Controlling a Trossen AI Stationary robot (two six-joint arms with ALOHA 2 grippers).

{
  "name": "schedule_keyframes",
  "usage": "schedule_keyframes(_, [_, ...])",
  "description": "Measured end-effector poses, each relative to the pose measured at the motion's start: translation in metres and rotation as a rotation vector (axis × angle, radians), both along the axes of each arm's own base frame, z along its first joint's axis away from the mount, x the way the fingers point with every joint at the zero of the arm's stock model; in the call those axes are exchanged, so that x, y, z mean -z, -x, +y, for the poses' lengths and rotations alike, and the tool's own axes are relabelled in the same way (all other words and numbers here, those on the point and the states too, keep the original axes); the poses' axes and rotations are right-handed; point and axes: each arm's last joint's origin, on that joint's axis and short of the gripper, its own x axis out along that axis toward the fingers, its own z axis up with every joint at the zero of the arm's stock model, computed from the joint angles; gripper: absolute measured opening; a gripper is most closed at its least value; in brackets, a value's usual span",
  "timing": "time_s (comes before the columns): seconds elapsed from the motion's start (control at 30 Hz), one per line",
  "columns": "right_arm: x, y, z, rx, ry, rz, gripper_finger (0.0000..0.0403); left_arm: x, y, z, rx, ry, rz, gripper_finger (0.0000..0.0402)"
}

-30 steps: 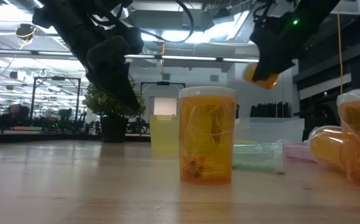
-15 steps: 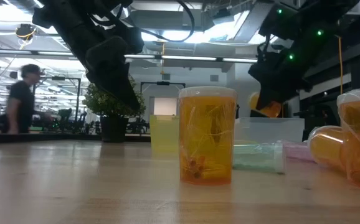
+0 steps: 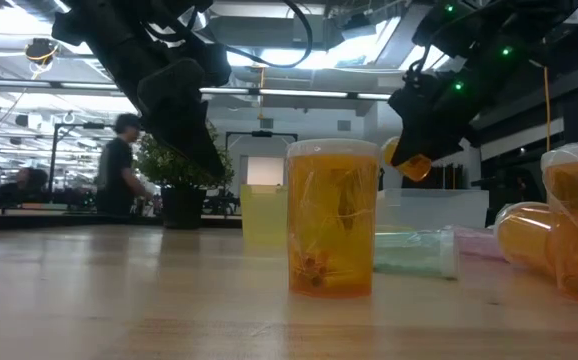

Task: Pick and place medicine bottles into bin by pill shape (circle, oval)
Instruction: Put the large orange pill bottle into the transparent bin, then put the small yellow pill bottle into the yellow bin

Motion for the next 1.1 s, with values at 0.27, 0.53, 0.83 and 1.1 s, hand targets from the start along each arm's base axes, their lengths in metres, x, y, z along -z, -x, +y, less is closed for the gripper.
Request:
schedule_keyframes(0.27, [0.0, 0.0, 0.0, -0.001, 0.0, -0.004, 0.0227, 0.0, 0.0, 0.0, 0.0, 0.0, 0.0, 0.0004])
schedule_keyframes(0.53, [-0.001, -0.001, 0.0, -0.009, -0.009, -0.013, 0.0244, 0.0, 0.0, 0.0, -0.001, 0.001, 0.0, 0.0004])
schedule_keyframes(0.83, [-0.016, -0.016, 0.011, -0.288, -0.209, -0.13, 0.0245, 0.0, 0.0, 0.0, -0.001, 0.002, -0.001, 0.0004])
schedule_keyframes(1.1, [-0.017, -0.018, 0.041, -0.517, -0.334, -0.108, 0.0245, 0.0, 0.0, 0.0, -0.002, 0.002, -0.001, 0.0004])
